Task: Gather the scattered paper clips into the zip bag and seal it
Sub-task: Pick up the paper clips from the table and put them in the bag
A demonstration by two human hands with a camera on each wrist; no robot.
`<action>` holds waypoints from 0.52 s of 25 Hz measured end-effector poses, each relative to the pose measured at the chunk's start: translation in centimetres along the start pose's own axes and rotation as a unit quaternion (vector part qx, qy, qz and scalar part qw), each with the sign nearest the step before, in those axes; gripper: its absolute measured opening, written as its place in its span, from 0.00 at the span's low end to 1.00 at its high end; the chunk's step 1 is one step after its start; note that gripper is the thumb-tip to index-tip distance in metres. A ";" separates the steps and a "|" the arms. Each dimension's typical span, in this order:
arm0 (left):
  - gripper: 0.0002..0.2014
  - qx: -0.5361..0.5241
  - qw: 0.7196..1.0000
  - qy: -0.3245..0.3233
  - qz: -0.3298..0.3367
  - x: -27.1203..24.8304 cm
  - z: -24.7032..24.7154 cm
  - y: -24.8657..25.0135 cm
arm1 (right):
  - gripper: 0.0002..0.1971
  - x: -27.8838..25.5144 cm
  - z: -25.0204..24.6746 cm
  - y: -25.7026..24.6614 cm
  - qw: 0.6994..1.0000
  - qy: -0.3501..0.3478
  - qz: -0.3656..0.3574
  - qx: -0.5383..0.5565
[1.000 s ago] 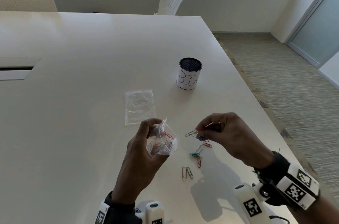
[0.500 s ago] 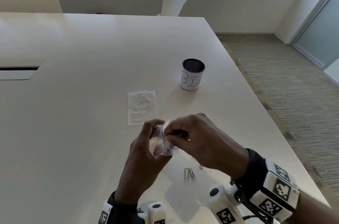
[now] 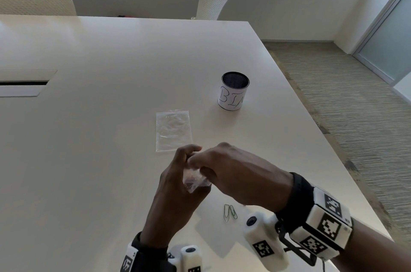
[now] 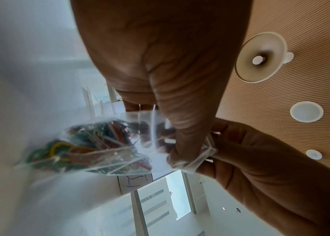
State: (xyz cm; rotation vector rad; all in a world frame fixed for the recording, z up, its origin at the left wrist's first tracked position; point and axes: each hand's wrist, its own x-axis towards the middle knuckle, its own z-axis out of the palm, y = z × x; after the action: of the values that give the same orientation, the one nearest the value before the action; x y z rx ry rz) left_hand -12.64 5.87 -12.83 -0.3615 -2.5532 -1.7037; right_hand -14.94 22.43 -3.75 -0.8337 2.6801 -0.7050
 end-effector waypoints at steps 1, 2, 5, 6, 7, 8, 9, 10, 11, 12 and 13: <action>0.33 -0.003 1.000 -0.004 -0.001 0.0 0.0 0.1 | 0.07 0.1 0.0 -0.2 1.000 -0.004 -0.016 0.004; 0.34 -0.005 1.000 -0.006 -0.003 0.0 -0.1 0.3 | 0.07 0.2 -0.1 -0.5 1.000 0.002 -0.027 0.005; 0.33 -0.004 1.000 0.005 -0.001 0.0 -0.2 0.5 | 0.07 -0.1 -0.6 -0.9 0.998 0.043 -0.053 0.017; 0.32 -0.005 1.000 0.010 -0.001 0.0 -0.2 0.5 | 0.08 -0.3 -0.7 -1.0 0.996 0.057 -0.057 0.025; 0.32 -0.006 1.000 0.013 0.000 0.1 -0.2 0.5 | 0.08 -0.5 -0.8 -1.0 0.996 0.066 -0.060 0.029; 0.31 -0.006 1.000 0.014 0.001 0.2 -0.2 0.5 | 0.09 -0.5 -0.8 -0.8 0.996 0.066 -0.062 0.019; 0.32 -0.003 1.000 0.012 0.002 0.2 -0.1 0.5 | 0.09 -0.6 -0.7 -0.7 0.996 0.060 -0.060 -0.002; 0.32 -0.002 1.000 0.009 0.002 0.2 0.0 0.4 | 0.09 -0.6 -0.6 -0.6 0.997 0.052 -0.055 -0.019; 0.32 -0.004 1.000 0.005 0.002 0.3 0.1 0.4 | 0.09 -0.7 -0.6 -0.6 0.997 0.049 -0.052 -0.020; 0.32 -0.006 1.000 0.002 0.002 0.2 0.1 0.3 | 0.10 -0.9 -0.7 -0.7 0.997 0.054 -0.054 -0.002; 0.32 -0.004 1.000 0.001 0.006 0.2 0.1 0.3 | 0.12 -1.1 -1.0 -1.0 0.996 0.064 -0.057 0.031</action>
State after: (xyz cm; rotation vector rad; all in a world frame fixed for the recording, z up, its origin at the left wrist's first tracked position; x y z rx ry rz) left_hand -12.79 6.12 -12.54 -0.3741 -2.5393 -1.7100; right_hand -13.92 22.76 -2.32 -0.9620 2.7232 -0.8926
